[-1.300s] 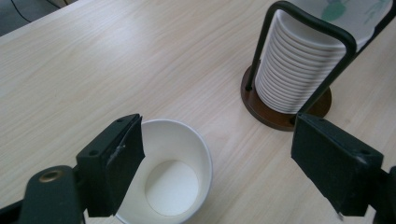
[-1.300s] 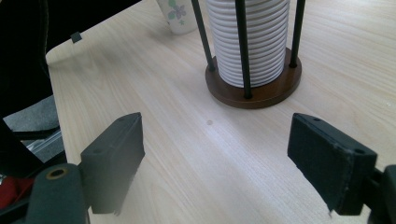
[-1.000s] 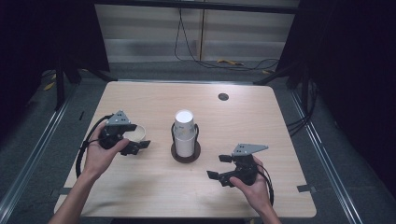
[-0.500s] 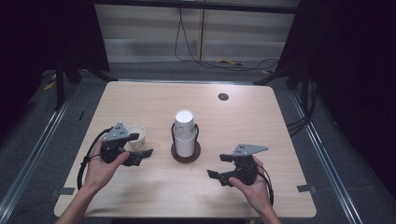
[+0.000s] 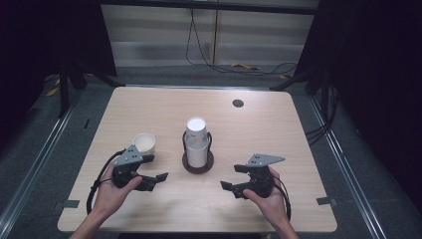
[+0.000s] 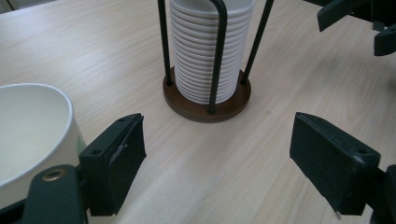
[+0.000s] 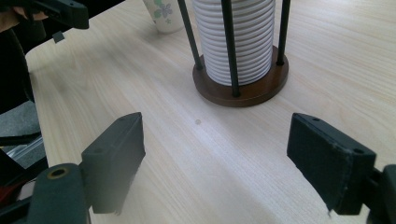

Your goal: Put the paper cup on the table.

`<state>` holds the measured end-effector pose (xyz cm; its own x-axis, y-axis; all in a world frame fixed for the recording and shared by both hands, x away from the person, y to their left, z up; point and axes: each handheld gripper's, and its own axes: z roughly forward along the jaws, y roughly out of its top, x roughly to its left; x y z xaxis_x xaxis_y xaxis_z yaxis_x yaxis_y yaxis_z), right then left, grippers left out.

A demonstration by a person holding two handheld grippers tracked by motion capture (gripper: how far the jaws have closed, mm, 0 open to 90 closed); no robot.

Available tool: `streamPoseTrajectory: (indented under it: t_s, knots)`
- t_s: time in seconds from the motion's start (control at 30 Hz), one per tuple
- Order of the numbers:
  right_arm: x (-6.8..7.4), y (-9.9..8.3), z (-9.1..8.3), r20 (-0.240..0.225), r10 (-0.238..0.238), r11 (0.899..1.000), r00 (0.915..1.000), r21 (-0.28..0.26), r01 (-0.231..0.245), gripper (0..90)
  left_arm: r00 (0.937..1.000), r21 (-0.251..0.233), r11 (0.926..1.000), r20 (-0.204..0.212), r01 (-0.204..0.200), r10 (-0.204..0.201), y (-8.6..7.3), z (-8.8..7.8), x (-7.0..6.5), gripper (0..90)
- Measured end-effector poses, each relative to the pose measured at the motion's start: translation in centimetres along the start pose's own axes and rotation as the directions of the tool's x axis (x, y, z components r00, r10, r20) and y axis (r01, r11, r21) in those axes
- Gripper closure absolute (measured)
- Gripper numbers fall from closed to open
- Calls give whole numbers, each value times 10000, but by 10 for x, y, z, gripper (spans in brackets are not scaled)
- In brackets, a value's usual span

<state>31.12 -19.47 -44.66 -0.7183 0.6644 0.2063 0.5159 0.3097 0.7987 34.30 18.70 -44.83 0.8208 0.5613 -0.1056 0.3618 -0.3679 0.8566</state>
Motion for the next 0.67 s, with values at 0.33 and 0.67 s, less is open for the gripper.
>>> streamPoseTrajectory:
  t_s: [0.33,0.67]
  knots:
    - [0,-2,0,158,-37,10000,9999,52,36,189,9986,87,9990,306,438,-440,-21,6,-8,182]
    - [-1,-5,2,278,35,10000,9996,72,-37,189,9982,189,9993,503,328,-337,-35,14,-13,181]
